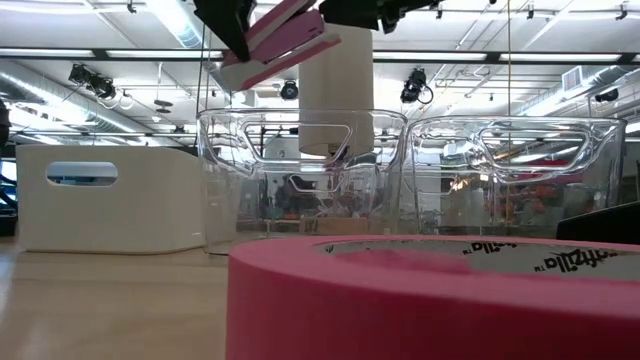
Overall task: Pick and place Stapler, Stapler remover, tape
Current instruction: Put the pink stapler into the right transparent bin
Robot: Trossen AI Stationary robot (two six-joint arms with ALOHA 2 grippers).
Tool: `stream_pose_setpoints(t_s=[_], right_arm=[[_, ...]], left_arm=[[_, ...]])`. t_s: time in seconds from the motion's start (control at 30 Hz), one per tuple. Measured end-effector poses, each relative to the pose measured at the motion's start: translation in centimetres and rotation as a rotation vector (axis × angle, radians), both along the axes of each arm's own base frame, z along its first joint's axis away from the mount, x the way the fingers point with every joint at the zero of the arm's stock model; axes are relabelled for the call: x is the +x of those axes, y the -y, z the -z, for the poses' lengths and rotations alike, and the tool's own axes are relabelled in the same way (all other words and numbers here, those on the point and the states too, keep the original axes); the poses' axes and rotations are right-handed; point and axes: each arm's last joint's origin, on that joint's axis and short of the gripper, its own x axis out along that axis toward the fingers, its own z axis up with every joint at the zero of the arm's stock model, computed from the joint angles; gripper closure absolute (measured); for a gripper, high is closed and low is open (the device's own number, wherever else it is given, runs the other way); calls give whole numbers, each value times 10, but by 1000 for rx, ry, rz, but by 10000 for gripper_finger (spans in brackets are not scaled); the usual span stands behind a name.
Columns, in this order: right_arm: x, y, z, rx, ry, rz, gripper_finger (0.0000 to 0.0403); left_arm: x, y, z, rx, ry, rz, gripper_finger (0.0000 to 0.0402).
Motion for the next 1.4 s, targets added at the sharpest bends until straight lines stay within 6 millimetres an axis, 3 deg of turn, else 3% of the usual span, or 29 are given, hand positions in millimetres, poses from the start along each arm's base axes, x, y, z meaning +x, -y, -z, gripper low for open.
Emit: stream_pose_setpoints(t_s=[0.27,0.93,1.03,1.17,1.4], right_arm=[[3,-4,5,-11,-18,15,227],[3,-3,5,-39,-26,57,227],[2,-2,5,-45,-21,93,244],[2,-2,5,-56,-27,83,297],[3,-2,5,-39,-23,61,297]], left_arm=[[3,-3,-3,78,24,-14,250],[12,-5,-5,13,101,33,250],[12,-6,-5,14,101,33,250],[13,-5,-4,-3,99,43,250],[12,-5,-4,-19,105,27,250]])
